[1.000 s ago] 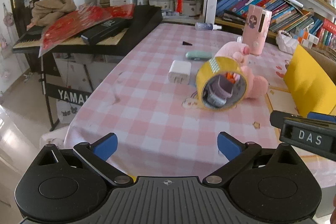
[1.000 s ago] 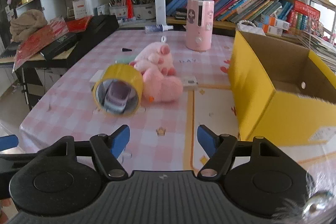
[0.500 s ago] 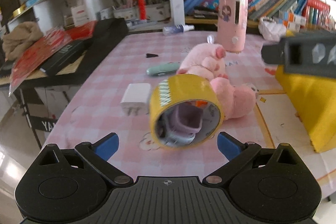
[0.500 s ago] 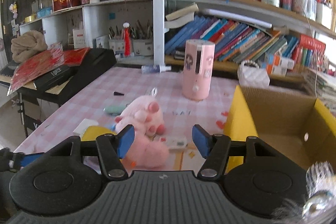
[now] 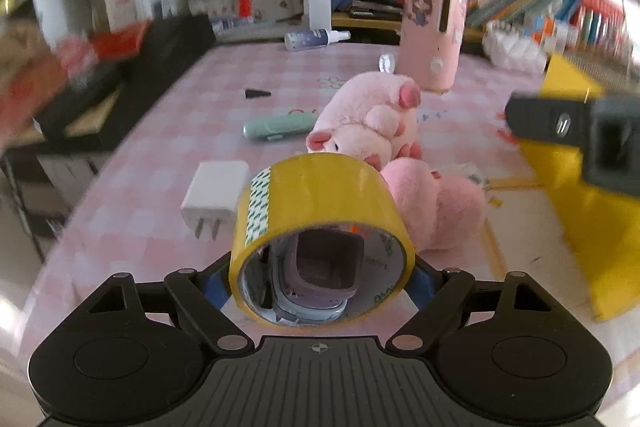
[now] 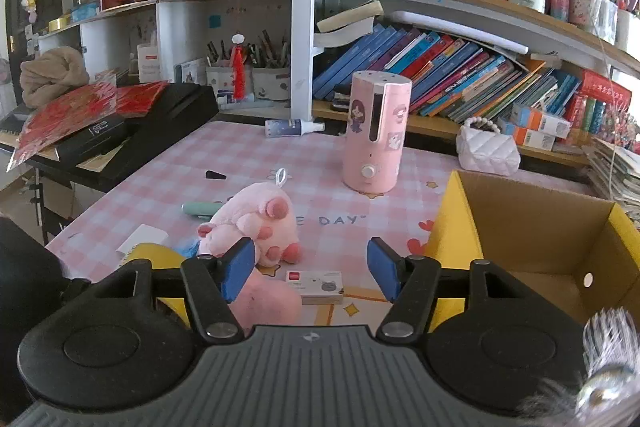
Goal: Organize objects
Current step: 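Reach the left tool to the yellow tape roll and grasp it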
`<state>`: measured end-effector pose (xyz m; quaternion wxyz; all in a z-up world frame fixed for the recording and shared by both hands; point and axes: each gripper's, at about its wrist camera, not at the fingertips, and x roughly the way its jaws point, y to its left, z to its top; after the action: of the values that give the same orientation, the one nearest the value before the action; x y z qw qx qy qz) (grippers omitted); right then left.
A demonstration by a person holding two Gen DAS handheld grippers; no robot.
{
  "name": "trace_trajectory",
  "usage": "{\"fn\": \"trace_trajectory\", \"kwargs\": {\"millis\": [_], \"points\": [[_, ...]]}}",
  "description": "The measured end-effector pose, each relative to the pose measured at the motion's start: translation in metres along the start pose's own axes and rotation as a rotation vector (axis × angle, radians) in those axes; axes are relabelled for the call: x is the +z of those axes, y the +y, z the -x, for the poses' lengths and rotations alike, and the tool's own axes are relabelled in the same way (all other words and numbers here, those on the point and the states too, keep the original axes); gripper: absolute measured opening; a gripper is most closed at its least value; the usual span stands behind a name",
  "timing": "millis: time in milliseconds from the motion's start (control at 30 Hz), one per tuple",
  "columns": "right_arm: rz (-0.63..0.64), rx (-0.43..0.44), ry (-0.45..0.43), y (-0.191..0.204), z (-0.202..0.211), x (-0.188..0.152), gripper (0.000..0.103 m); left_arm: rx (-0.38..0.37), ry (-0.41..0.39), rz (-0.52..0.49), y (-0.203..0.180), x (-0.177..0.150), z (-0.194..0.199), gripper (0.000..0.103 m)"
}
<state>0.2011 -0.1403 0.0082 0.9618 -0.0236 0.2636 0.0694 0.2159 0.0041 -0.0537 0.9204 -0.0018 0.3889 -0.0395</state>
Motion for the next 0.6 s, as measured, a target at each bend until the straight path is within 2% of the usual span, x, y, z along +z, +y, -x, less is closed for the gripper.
{"fn": "trace_trajectory", "kwargs": {"millis": [167, 267, 300, 433, 467, 500, 533, 567, 600], "points": [[-0.025, 0.000, 0.018, 0.001, -0.007, -0.001, 0.063, -0.165, 0.032, 0.239, 0.040, -0.004, 0.015, 0.085], [-0.033, 0.008, 0.033, 0.003, -0.010, -0.003, 0.064, -0.189, 0.097, 0.331, 0.054, -0.007, 0.013, 0.085], [-0.034, 0.013, 0.039, 0.004, -0.011, -0.003, 0.064, -0.183, 0.130, 0.349, 0.056, -0.008, 0.011, 0.085], [-0.034, 0.019, 0.038, 0.007, -0.009, -0.004, 0.064, -0.215, 0.175, 0.429, 0.065, 0.003, 0.012, 0.085], [-0.034, 0.018, 0.032, 0.007, -0.007, -0.005, 0.064, -0.233, 0.144, 0.427, 0.066, 0.009, 0.015, 0.085], [-0.036, 0.016, 0.028, 0.007, -0.006, -0.005, 0.064, -0.216, 0.109, 0.379, 0.062, 0.013, 0.017, 0.085], [-0.038, 0.015, 0.028, 0.007, -0.005, -0.005, 0.064, -0.191, 0.122, 0.346, 0.060, 0.014, 0.015, 0.085], [-0.039, 0.016, 0.031, 0.007, -0.004, -0.006, 0.064, -0.183, 0.174, 0.345, 0.059, 0.012, 0.007, 0.084], [-0.040, 0.018, 0.034, 0.007, -0.003, -0.006, 0.064, -0.192, 0.201, 0.378, 0.061, 0.009, 0.004, 0.084]]}}
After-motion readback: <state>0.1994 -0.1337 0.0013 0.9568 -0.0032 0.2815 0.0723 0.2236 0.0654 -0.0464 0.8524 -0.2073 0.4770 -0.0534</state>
